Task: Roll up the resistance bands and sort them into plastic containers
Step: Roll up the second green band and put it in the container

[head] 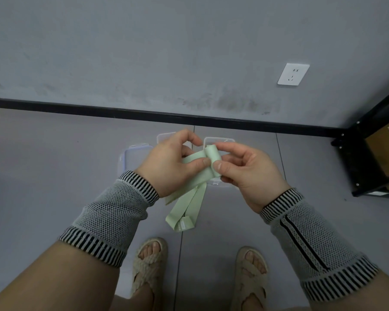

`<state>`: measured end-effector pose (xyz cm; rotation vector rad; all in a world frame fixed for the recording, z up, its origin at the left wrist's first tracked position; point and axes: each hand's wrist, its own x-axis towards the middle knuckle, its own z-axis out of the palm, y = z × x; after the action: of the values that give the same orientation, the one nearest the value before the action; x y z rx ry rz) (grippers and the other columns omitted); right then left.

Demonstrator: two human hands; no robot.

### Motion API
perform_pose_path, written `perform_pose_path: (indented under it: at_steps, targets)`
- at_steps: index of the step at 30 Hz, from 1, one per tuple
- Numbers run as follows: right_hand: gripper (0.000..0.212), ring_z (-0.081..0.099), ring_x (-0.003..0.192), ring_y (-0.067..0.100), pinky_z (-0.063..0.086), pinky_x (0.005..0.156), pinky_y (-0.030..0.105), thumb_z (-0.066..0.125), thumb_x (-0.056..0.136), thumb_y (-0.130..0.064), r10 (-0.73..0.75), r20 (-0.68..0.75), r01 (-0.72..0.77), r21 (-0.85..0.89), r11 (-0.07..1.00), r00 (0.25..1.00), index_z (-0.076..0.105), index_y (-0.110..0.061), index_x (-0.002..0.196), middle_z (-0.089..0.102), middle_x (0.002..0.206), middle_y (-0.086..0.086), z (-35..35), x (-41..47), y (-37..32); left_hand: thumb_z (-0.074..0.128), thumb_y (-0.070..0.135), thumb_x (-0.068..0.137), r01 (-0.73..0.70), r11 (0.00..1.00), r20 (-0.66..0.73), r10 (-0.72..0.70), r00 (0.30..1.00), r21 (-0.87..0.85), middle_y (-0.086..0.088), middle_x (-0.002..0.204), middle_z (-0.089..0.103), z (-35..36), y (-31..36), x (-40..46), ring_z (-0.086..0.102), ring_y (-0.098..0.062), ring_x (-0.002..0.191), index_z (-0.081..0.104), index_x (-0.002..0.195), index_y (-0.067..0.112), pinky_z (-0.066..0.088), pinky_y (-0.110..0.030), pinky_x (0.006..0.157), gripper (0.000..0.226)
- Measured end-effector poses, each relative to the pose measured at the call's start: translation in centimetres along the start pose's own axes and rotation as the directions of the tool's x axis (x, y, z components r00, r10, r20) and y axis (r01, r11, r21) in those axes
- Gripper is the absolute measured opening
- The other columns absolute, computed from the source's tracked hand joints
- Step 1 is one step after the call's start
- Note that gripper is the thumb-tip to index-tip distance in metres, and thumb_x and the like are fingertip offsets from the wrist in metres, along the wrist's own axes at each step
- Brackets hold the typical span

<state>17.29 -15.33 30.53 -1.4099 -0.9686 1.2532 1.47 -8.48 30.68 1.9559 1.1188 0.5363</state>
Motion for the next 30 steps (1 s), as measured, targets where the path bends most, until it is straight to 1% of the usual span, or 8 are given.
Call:
perform_pose_path:
  at_steps: [5,7,12,16,20,23,25,30]
  targets:
    - [0.029,0.059,0.065,0.013,0.049,0.058,0.021,0.055,0.086,0.008,0.033,-0.002,-0.031,0.271,0.962,0.999,0.063,-0.008,0.109,0.067,0.071,0.003,-1.2,0.0,-0.5,0.065,0.023,0.085,0.015,0.998,0.013,-0.014,1.0,-0.061,-0.004,0.071,0.068,-1.3,0.0,-0.3,0.062,-0.021,0.063,0.049,0.095,0.034,0.052,-0.036,0.061,0.022]
    - [0.028,0.059,0.063,0.012,0.049,0.058,0.02,0.055,0.087,0.007,0.019,-0.019,-0.013,0.264,0.964,1.0,0.064,-0.01,0.106,0.066,0.067,0.0,-1.3,0.1,-0.7,0.067,0.022,0.084,-0.017,0.998,-0.034,0.015,0.999,-0.065,-0.006,0.072,0.067,-1.6,0.6,-0.3,0.06,-0.019,0.062,0.049,0.096,0.032,0.05,-0.029,0.061,0.023]
    - [0.028,0.06,0.07,0.014,0.049,0.063,0.024,0.059,0.086,0.004,-0.006,-0.103,0.021,0.147,0.989,0.995,0.065,-0.017,0.103,0.065,0.074,0.002,-0.8,0.1,-0.5,0.067,0.019,0.083,-0.071,0.997,-0.055,0.071,0.996,0.009,0.0,0.065,0.061,-1.1,1.0,-0.3,0.052,-0.004,0.055,0.048,0.091,0.034,0.041,-0.014,0.055,0.025]
    - [0.029,0.062,0.067,0.008,0.05,0.065,0.025,0.065,0.084,-0.001,-0.076,-0.169,0.073,-0.022,0.997,0.983,0.064,-0.026,0.099,0.066,0.074,-0.001,-0.3,-0.1,-0.5,0.067,0.02,0.082,-0.081,0.997,-0.081,0.081,0.993,0.006,0.005,0.066,0.06,-0.9,1.1,-0.3,0.053,0.0,0.057,0.051,0.087,0.039,0.041,-0.013,0.057,0.025]
    - [0.03,0.064,0.07,0.017,0.057,0.069,0.033,0.072,0.079,-0.006,-0.133,-0.23,0.099,-0.152,0.983,0.964,0.06,-0.032,0.09,0.063,0.08,0.002,0.7,0.0,0.1,0.066,0.02,0.083,-0.108,0.994,-0.109,0.105,0.989,-0.024,0.007,0.081,0.068,0.0,1.1,0.0,0.062,-0.004,0.073,0.057,0.086,0.049,0.051,-0.022,0.071,0.031]
    - [0.03,0.061,0.069,0.017,0.057,0.072,0.039,0.074,0.076,-0.008,-0.137,-0.258,0.095,-0.171,0.981,0.956,0.058,-0.03,0.089,0.06,0.077,-0.001,1.1,0.0,0.3,0.066,0.023,0.082,-0.124,0.989,-0.12,0.114,0.986,-0.076,0.015,0.096,0.068,0.2,1.1,0.0,0.064,-0.002,0.089,0.059,0.086,0.051,0.049,-0.015,0.081,0.029]
    - [0.031,0.059,0.068,0.014,0.057,0.071,0.037,0.076,0.075,-0.011,-0.146,-0.257,0.093,-0.209,0.973,0.955,0.057,-0.03,0.091,0.059,0.078,-0.002,1.3,0.0,0.3,0.069,0.019,0.082,-0.122,0.991,-0.141,0.113,0.984,-0.059,0.019,0.089,0.067,0.3,1.2,0.0,0.063,0.001,0.084,0.06,0.083,0.048,0.047,-0.009,0.075,0.03]
    - [0.031,0.053,0.06,0.002,0.053,0.063,0.023,0.079,0.072,-0.023,-0.195,-0.281,0.103,-0.31,0.945,0.94,0.055,-0.033,0.089,0.056,0.076,-0.008,1.6,-0.1,0.5,0.077,0.024,0.075,-0.051,0.991,-0.222,0.022,0.975,-0.127,0.007,0.077,0.069,1.1,1.4,0.2,0.065,-0.01,0.069,0.063,0.075,0.034,0.056,-0.028,0.066,0.016]
